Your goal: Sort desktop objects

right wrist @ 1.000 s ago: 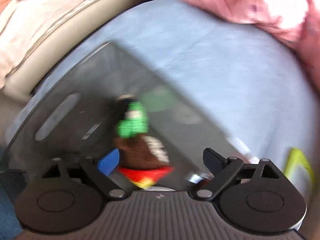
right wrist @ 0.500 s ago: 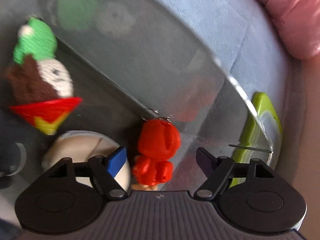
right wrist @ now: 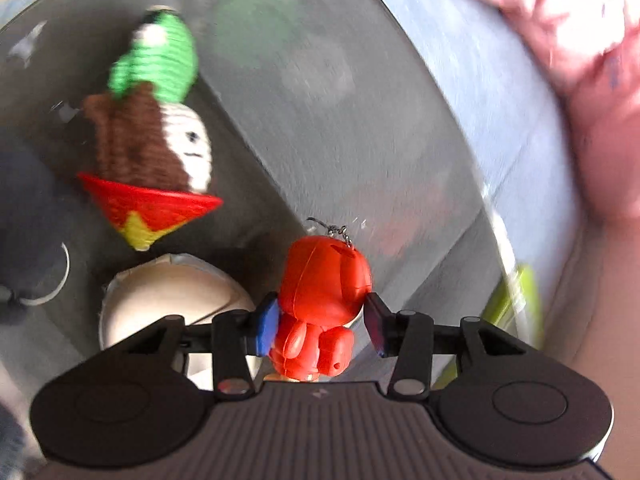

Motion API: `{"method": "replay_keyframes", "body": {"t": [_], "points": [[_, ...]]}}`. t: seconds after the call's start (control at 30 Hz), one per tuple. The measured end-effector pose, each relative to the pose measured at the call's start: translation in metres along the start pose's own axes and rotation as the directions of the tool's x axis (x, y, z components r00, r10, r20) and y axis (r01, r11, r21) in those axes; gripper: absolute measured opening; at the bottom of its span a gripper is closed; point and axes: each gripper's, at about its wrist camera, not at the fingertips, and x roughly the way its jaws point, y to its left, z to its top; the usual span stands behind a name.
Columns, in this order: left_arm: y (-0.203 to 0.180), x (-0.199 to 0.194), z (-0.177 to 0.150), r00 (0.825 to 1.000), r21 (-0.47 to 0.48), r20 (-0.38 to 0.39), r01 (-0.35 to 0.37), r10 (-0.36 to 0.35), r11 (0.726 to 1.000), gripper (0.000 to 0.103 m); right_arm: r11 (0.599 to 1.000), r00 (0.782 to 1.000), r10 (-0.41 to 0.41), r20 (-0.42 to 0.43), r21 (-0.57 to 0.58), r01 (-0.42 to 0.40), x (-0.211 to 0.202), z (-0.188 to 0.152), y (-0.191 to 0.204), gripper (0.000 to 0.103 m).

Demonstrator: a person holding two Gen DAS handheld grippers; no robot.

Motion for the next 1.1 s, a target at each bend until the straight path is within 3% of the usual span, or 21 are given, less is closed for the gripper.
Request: {"method": "replay_keyframes", "body": {"t": [0.2,0.23,0.27,0.37,0.47,0.53,0.6,0.63,0.7,0.77,0.87,1.0,1.1], "points": [[0.001,0.003,0.000,1.000,-0.001,-0.008,-0.007,0.007,1.000,0.103,0.968,0.991,-0.119,0.063,-0.214,0.130,0.011,-0.003,0.042,0.048],[0.002,0.003,0.000,1.000,-0.002,-0.010,-0.008,0.008,1.000,0.103,0.964,0.990,-0.128,0.067,-0.226,0.140,0.013,-0.003,0.044,0.051],[0.003,0.004,0.000,1.000,-0.003,-0.013,-0.009,0.009,1.000,0.103,0.965,0.990,-0.127,0.066,-0.221,0.138,0.012,-0.005,0.043,0.063],[0.014,-0.001,0.001,1.000,-0.055,0.012,0.014,-0.013,0.998,0.103,0.984,0.995,-0.078,0.056,-0.158,0.086,0.006,-0.007,0.029,0.083],[0.026,-0.006,0.002,0.999,-0.109,0.039,0.040,-0.036,0.993,0.103,1.000,0.999,0.017,0.049,-0.002,-0.017,-0.008,-0.008,-0.001,0.084],[0.033,-0.010,0.003,0.997,-0.144,0.058,0.058,-0.050,0.988,0.103,0.982,0.992,0.123,0.039,0.140,-0.127,-0.020,0.008,-0.028,0.088],[0.041,-0.014,0.004,0.995,-0.178,0.077,0.076,-0.063,0.981,0.103,0.914,0.964,0.265,0.026,0.312,-0.260,-0.027,0.012,-0.050,0.096],[0.045,-0.015,0.005,0.994,-0.195,0.087,0.086,-0.070,0.977,0.103,0.861,0.937,0.348,0.014,0.391,-0.325,-0.025,0.009,-0.058,0.099],[0.046,-0.013,0.005,0.994,-0.203,0.079,0.089,-0.074,0.975,0.103,0.727,0.864,0.503,0.001,0.541,-0.423,-0.011,-0.001,-0.070,0.099],[0.047,-0.010,0.006,0.994,-0.210,0.070,0.091,-0.078,0.974,0.103,0.597,0.798,0.603,0.013,0.656,-0.462,0.006,-0.009,-0.072,0.099],[0.045,-0.006,0.006,0.996,-0.199,0.053,0.086,-0.077,0.976,0.103,0.473,0.744,0.668,0.028,0.755,-0.454,0.016,-0.010,-0.045,0.099],[0.043,-0.002,0.006,0.997,-0.187,0.042,0.079,-0.072,0.979,0.103,0.363,0.703,0.709,0.046,0.831,-0.421,0.041,-0.017,-0.033,0.100],[0.042,0.000,0.007,0.997,-0.181,0.038,0.072,-0.066,0.981,0.103,0.437,0.734,0.679,-0.020,0.814,-0.382,0.049,-0.010,-0.019,0.100]]}}
